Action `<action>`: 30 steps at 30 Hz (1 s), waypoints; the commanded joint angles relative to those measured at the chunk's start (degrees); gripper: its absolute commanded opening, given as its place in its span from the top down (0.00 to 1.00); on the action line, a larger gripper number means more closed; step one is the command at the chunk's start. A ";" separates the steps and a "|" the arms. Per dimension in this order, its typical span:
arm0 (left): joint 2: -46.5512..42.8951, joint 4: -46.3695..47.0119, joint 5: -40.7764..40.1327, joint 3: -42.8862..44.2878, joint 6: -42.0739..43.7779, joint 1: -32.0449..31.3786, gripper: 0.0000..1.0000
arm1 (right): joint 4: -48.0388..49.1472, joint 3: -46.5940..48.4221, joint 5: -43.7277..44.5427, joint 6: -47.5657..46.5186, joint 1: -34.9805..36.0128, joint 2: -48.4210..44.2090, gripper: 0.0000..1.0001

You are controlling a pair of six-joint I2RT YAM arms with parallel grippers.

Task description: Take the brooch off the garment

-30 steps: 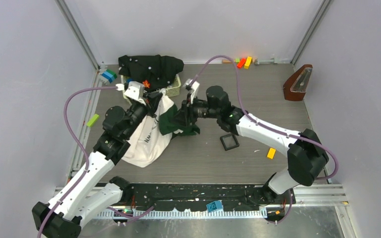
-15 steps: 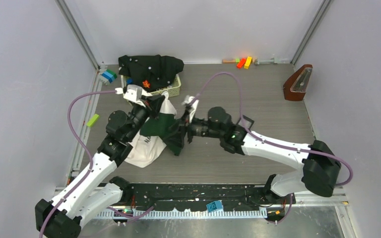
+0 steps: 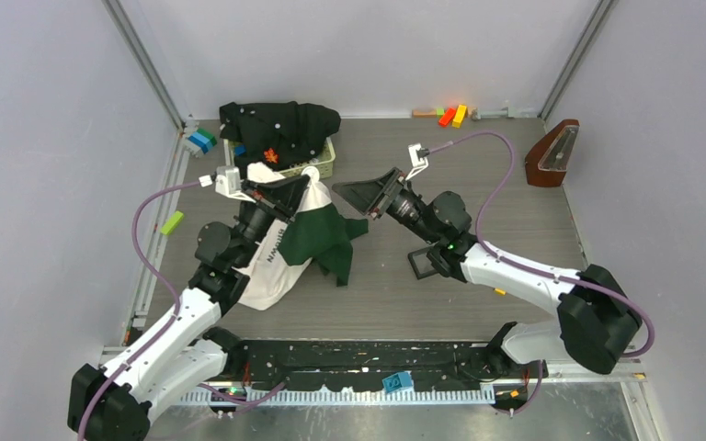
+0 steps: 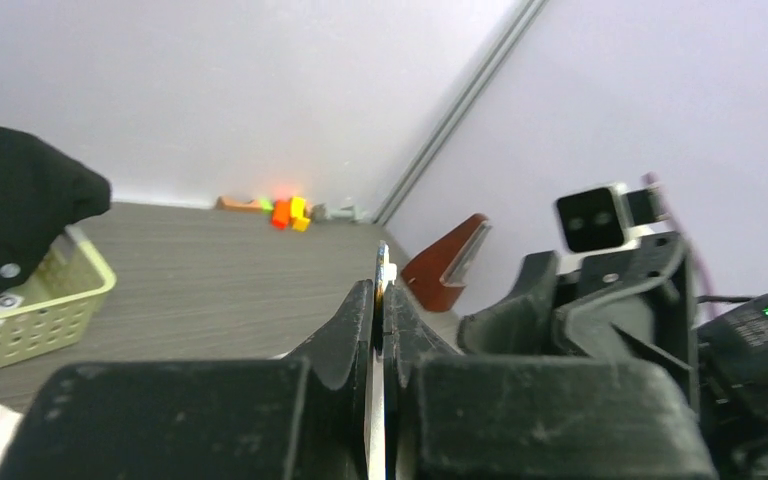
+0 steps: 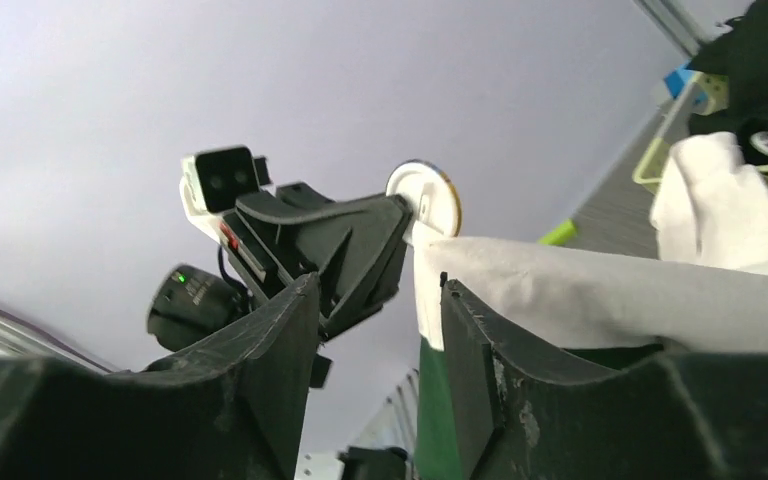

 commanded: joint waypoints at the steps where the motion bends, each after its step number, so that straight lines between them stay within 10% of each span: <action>1: -0.57 11.11 0.48 0.46 -6.64 0.10 1.00 | 14.09 2.10 2.41 9.83 0.11 4.41 0.48; 12: -0.31 14.64 1.62 0.13 -12.04 0.10 1.00 | 22.12 7.64 -2.58 16.40 0.07 12.36 0.44; 30: 2.32 18.88 3.33 -0.07 -13.89 0.10 1.00 | 23.72 11.40 -6.45 20.07 0.11 16.22 0.72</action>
